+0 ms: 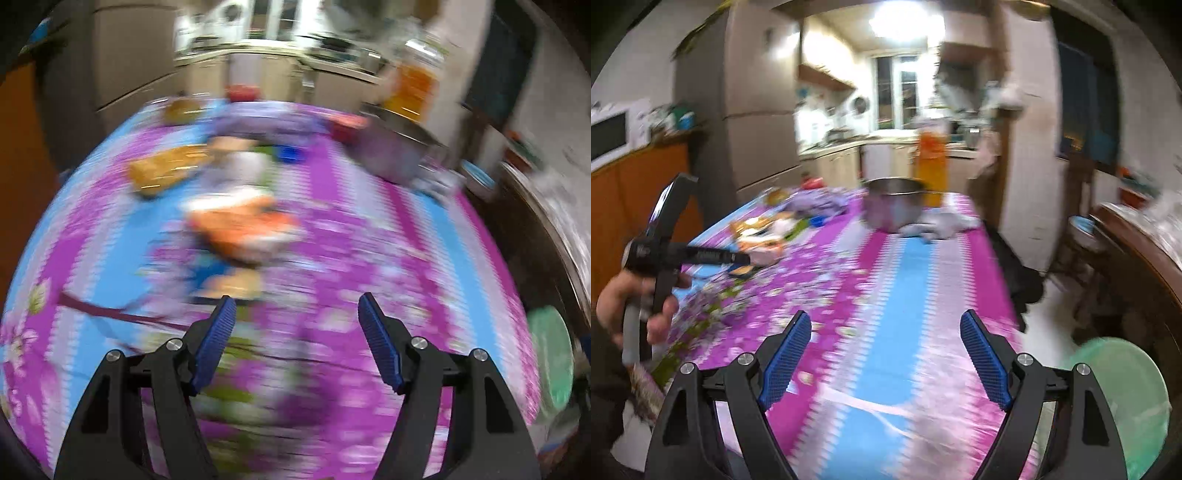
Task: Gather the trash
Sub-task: 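Move both open tools back toward the orange paper bags on the table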
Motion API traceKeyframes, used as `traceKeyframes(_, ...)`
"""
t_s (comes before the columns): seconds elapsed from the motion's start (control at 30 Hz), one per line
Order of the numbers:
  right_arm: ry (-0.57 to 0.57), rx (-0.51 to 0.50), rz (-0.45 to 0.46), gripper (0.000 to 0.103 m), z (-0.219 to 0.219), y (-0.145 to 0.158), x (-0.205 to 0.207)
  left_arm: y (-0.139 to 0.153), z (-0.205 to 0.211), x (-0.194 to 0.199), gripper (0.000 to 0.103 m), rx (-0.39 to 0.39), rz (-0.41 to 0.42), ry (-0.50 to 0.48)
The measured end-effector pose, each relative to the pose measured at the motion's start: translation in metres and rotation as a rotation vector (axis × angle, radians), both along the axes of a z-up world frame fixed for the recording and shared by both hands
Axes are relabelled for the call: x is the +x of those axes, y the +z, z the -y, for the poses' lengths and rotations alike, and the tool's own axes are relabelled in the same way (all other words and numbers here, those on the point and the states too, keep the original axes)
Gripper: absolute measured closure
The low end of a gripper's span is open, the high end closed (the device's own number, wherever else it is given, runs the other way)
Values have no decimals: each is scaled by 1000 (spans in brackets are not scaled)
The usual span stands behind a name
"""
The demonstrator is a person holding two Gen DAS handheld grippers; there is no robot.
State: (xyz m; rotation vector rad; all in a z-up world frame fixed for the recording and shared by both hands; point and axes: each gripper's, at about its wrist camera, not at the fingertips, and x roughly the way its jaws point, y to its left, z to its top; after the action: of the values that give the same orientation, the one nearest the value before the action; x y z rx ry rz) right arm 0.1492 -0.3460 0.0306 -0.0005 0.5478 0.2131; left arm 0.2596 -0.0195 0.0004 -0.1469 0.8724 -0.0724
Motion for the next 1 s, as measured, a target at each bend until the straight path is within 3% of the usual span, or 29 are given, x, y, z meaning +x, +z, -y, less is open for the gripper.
traceKeyframes(0.17,204,-33,-42,26,-84,-4,46,-4,-77,13,37,-22,-11,131)
traceKeyframes(0.33,372,-124,-65,52,-176,-6,103,-11,-114,21,33,-50,-18,178)
traceKeyframes(0.57,451,-272,-100,52,-276,-31,173,-24,-129,29,32,-74,-40,192)
traceKeyframes(0.73,399,-322,-144,54,-302,-49,207,-31,-133,34,32,-75,-57,177)
traceKeyframes(0.77,381,-323,-157,57,-302,-52,213,-32,-132,35,32,-74,-60,170)
traceKeyframes(0.83,341,-310,-153,78,-293,-54,216,-32,-125,36,27,-68,-56,148)
traceKeyframes(1.0,249,-136,-133,90,-246,-35,221,-32,-94,40,21,-32,-39,80)
